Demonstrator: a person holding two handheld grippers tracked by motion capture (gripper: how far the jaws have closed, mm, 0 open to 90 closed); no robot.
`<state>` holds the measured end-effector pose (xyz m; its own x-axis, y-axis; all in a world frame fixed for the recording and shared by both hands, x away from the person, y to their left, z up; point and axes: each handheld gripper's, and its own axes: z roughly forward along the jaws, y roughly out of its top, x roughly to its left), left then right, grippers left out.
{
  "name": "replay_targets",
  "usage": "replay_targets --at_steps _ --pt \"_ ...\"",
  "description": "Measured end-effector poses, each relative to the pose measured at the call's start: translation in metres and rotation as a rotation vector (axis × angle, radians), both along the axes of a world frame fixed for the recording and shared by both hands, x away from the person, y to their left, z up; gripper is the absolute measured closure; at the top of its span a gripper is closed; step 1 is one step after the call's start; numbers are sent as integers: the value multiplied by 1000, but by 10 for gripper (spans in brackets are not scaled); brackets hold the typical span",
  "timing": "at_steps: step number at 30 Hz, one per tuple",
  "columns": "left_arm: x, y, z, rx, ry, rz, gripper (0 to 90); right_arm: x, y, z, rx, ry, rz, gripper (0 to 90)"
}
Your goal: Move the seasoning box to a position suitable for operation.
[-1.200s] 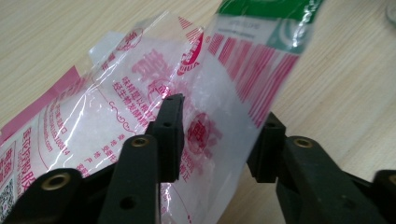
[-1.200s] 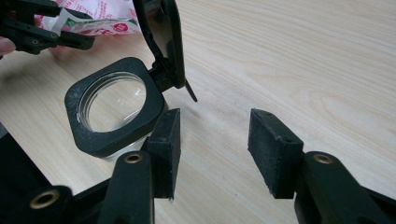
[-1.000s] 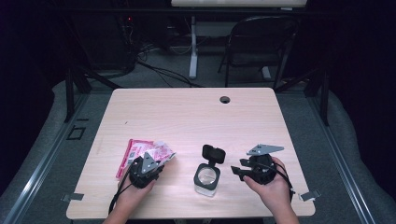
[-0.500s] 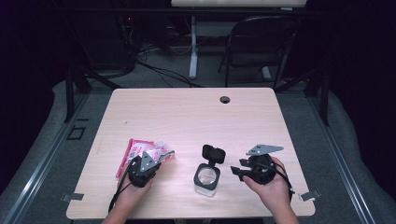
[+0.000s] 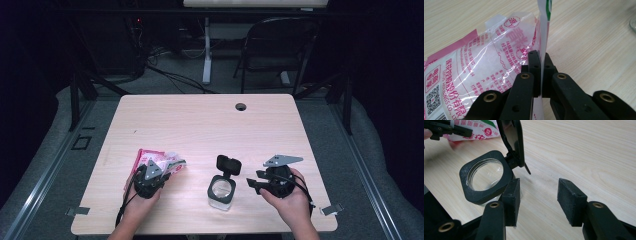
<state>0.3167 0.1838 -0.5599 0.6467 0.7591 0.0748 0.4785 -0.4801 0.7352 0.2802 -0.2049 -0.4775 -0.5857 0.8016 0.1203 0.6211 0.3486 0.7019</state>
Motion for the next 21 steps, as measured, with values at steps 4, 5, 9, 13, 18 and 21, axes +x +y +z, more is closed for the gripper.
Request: replay_targets --at_steps 4,5,9,13,18,21 --pt "0 2 1 -8 -2 5 900 0 1 0 1 -8 2 532" --pt "0 2 1 -10 -8 6 900 0 1 0 1 -8 2 532" --pt "1 3 2 -19 -13 14 900 -1 2 0 -3 -3 2 532" --pt "1 5 3 -22 -16 14 900 -1 2 0 -1 -1 1 531" --pt "2 7 5 -32 2 5 900 0 2 -1 -4 4 2 530" --pt "2 9 9 -28 3 9 900 0 2 -2 -3 7 7 529"
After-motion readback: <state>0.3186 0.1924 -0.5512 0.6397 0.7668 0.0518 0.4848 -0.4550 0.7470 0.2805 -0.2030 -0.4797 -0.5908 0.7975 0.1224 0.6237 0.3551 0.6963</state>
